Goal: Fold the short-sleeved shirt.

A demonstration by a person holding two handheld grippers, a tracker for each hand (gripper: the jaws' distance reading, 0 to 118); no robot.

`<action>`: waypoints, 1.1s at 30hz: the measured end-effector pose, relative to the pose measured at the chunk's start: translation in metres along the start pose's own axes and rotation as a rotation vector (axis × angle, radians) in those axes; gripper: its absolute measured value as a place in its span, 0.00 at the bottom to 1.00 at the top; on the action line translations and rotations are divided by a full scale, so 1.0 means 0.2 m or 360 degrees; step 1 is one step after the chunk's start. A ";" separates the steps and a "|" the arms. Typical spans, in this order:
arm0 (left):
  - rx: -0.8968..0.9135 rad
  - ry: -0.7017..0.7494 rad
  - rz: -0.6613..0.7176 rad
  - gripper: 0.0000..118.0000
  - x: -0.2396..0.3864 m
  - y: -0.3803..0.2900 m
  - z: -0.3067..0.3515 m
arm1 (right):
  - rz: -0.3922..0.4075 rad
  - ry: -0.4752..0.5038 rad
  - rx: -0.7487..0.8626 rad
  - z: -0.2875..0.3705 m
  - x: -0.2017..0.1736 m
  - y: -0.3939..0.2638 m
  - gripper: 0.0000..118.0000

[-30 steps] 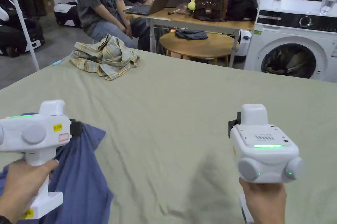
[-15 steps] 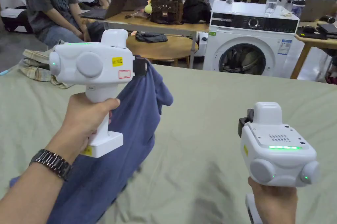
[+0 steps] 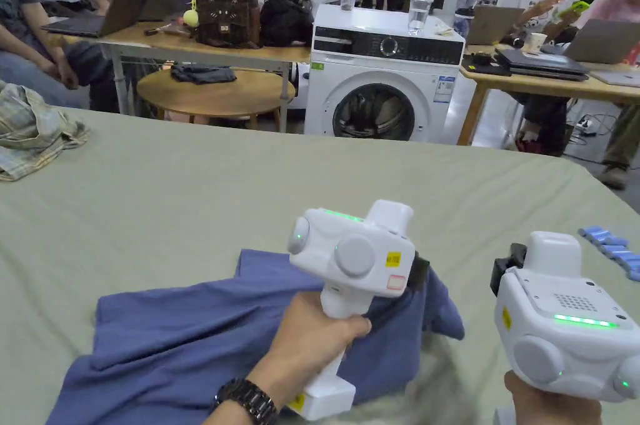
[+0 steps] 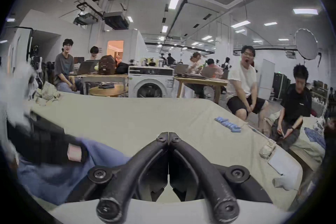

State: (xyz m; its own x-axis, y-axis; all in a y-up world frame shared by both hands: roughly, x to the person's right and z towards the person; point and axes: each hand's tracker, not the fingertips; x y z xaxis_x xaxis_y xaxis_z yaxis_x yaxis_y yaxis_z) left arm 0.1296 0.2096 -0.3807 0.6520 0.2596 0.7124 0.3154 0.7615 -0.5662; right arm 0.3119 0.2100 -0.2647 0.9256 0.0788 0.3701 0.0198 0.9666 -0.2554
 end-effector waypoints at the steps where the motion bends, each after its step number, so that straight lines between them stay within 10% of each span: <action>1: -0.0042 -0.0003 0.0007 0.02 0.00 -0.04 -0.03 | 0.0001 -0.0008 -0.0011 0.00 0.02 -0.02 0.00; 4: -0.0083 -0.0025 0.0074 0.04 -0.01 -0.15 -0.09 | 0.0002 -0.0028 -0.0057 0.00 0.08 -0.07 0.00; 8: -0.0035 0.0014 0.0147 0.51 -0.05 -0.17 0.01 | -0.0033 -0.0014 -0.0104 0.00 0.08 -0.09 0.00; 10: 0.0064 0.0041 0.0153 0.51 -0.08 -0.16 0.12 | -0.0044 0.0017 -0.0116 0.01 0.05 -0.09 0.00; 14: 0.0230 0.0208 0.0175 0.51 -0.16 -0.17 0.34 | -0.0020 0.0091 -0.0103 0.04 -0.05 -0.07 0.00; 18: 0.0329 0.0453 0.0158 0.00 -0.27 -0.27 0.53 | 0.0006 0.0169 -0.0086 0.07 -0.18 -0.04 0.00; 33: 0.0112 0.1001 0.0562 0.00 -1.13 -0.42 1.07 | 0.0011 0.0313 -0.0125 0.03 -0.42 -0.03 0.00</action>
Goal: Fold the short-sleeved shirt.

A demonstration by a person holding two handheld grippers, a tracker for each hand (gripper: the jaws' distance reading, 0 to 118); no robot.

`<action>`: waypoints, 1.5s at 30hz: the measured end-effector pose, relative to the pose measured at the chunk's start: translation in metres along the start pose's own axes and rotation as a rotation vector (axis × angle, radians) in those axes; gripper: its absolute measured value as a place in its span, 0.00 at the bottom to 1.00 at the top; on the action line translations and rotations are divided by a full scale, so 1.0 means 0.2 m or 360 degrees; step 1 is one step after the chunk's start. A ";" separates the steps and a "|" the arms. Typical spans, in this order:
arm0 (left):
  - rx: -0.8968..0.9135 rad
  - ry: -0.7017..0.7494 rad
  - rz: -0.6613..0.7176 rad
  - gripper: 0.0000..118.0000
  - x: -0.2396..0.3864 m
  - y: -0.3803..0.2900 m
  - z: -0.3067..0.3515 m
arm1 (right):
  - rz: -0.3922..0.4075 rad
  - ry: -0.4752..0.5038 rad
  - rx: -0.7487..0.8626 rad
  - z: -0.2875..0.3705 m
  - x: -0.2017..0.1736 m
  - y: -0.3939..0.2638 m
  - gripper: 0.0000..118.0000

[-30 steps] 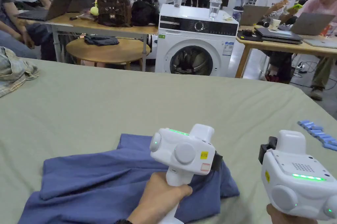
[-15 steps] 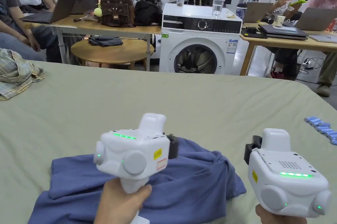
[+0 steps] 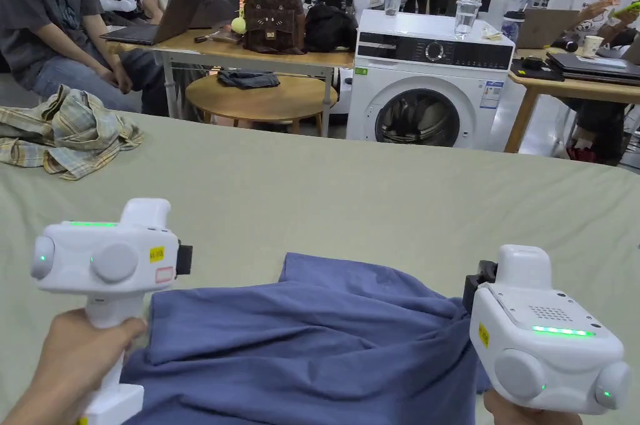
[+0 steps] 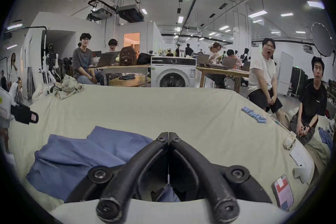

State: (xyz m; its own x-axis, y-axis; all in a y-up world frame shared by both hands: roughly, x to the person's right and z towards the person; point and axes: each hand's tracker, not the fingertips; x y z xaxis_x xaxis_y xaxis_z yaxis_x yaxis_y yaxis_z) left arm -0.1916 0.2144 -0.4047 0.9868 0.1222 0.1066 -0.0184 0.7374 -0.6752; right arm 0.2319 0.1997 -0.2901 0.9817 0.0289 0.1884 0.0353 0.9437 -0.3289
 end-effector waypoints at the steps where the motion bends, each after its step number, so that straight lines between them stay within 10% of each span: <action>1: -0.0028 0.0004 0.0024 0.00 -0.04 0.03 -0.03 | 0.0001 0.0002 -0.0002 0.00 0.00 0.00 0.00; 6: -0.0328 0.0010 0.0119 0.02 -0.16 0.10 -0.27 | -0.0007 0.0000 -0.0021 -0.01 0.00 -0.01 0.00; 9: -0.0465 0.0012 0.0152 0.57 -0.17 0.08 -0.41 | 0.0000 -0.0014 -0.0028 0.00 0.02 -0.01 0.00; 10: -0.0507 0.0002 0.0170 0.61 -0.16 0.05 -0.45 | 0.0004 -0.0018 -0.0030 0.00 0.03 -0.01 0.00; 19: -0.0599 0.0224 0.0007 0.60 -0.05 -0.08 -0.59 | 0.0051 -0.0080 -0.0052 0.02 0.15 0.00 0.00; 24: -0.0503 0.0144 -0.0112 0.02 0.00 -0.08 -0.50 | -0.0017 -0.0102 -0.0106 0.00 0.24 0.00 0.00; 32: -0.0205 0.0033 -0.0059 0.02 -0.03 -0.04 -0.23 | -0.0057 -0.0063 -0.0583 -0.19 0.40 -0.08 0.00; 36: -0.0138 0.0031 -0.0023 0.02 -0.06 -0.06 -0.14 | -0.0034 0.0037 -0.0834 -0.33 0.41 -0.23 0.50; 41: -0.0135 0.0021 -0.0006 0.02 -0.08 -0.12 -0.11 | 0.0017 0.0049 -0.1002 -0.46 0.34 -0.38 0.49; 44: -0.0136 0.0015 -0.0007 0.02 -0.07 -0.14 -0.12 | -0.0014 0.0051 -0.0970 -0.46 0.32 -0.43 0.29; 45: -0.0136 0.0016 -0.0008 0.02 -0.07 -0.15 -0.12 | -0.0017 0.0034 -0.0929 -0.45 0.32 -0.42 0.00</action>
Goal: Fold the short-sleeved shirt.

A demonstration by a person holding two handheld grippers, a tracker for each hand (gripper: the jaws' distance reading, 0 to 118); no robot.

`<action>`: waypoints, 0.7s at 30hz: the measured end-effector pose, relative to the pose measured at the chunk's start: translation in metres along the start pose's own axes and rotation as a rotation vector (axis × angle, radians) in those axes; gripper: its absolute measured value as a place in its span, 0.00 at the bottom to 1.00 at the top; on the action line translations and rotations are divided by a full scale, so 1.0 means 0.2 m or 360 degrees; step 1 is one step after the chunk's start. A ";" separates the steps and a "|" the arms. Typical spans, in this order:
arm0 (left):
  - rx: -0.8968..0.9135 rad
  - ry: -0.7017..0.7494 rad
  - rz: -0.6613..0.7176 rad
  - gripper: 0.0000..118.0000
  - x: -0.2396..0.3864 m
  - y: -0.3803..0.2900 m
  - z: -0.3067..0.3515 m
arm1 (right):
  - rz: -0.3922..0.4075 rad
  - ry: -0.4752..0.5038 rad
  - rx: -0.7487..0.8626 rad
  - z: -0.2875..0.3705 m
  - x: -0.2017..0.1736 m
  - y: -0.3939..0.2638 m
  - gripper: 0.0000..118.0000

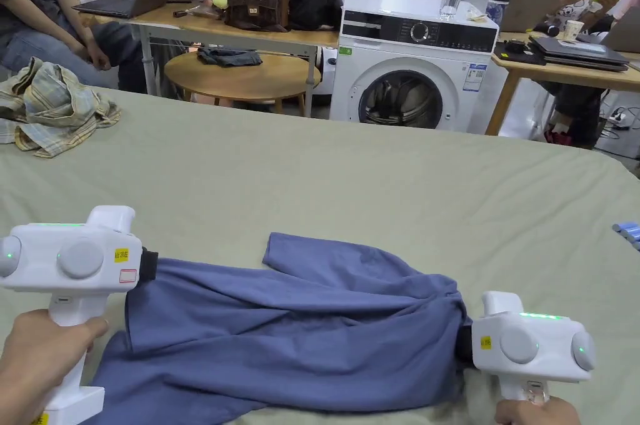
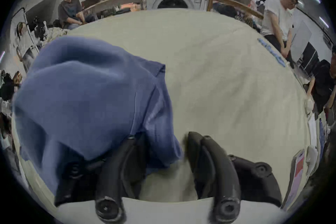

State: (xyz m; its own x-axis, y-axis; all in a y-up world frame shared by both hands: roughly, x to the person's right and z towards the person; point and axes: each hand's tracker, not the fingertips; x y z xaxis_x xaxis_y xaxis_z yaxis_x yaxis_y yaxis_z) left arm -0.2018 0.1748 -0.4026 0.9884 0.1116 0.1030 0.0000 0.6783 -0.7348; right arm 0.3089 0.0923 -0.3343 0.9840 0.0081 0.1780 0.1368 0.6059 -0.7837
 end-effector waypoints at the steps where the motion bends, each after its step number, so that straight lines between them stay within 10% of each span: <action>1: -0.0001 -0.0005 -0.0003 0.02 0.00 0.00 0.00 | 0.0002 -0.0004 0.0016 0.00 0.00 0.00 0.00; 21: 0.0290 0.0050 -0.0063 0.02 0.01 0.48 0.24 | 0.0023 -0.0122 0.0711 0.66 0.17 0.56 0.00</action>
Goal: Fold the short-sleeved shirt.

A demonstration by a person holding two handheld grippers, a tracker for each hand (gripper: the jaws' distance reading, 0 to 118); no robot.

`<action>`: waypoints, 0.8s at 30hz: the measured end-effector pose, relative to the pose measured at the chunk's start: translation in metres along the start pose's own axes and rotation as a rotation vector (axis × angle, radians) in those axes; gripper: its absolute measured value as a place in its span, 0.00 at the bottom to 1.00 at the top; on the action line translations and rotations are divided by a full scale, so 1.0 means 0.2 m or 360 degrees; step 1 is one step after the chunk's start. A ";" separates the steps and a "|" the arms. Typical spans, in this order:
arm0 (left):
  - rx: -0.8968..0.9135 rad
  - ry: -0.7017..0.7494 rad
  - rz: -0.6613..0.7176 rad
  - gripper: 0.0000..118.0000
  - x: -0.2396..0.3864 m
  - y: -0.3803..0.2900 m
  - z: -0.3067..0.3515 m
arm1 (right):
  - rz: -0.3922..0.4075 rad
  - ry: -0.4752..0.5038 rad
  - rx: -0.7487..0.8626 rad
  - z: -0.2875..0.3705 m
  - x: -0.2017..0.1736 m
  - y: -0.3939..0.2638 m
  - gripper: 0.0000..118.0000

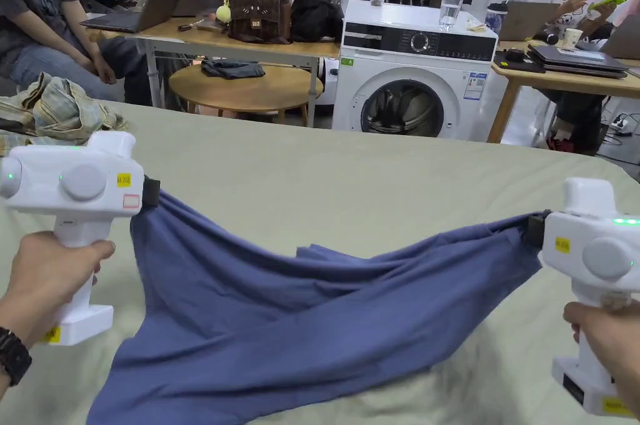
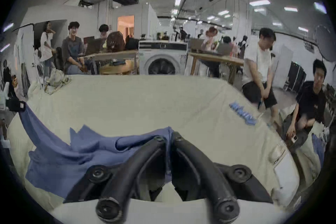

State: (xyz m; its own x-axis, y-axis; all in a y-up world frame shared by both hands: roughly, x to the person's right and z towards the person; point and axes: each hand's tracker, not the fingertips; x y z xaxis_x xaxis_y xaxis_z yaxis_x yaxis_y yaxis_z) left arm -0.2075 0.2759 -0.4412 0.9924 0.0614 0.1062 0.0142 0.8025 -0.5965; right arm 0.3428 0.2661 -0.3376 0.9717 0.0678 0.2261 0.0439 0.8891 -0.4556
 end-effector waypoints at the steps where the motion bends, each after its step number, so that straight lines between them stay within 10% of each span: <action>1: 0.0018 0.0015 0.0006 0.02 -0.01 0.04 0.01 | -0.0001 -0.0010 0.0020 0.00 0.01 0.04 0.00; 24: 0.0401 0.0155 0.0063 0.02 -0.17 0.92 0.34 | -0.0007 -0.0172 0.0404 0.13 0.00 0.96 0.00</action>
State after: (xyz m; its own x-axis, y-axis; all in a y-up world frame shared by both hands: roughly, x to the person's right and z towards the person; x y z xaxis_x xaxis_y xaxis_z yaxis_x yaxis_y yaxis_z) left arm -0.2463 0.4612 -0.5007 0.9988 0.0482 0.0027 -0.0435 0.9237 -0.3806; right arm 0.3451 0.4478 -0.4026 0.9407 0.0997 0.3242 -0.0248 0.9735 -0.2275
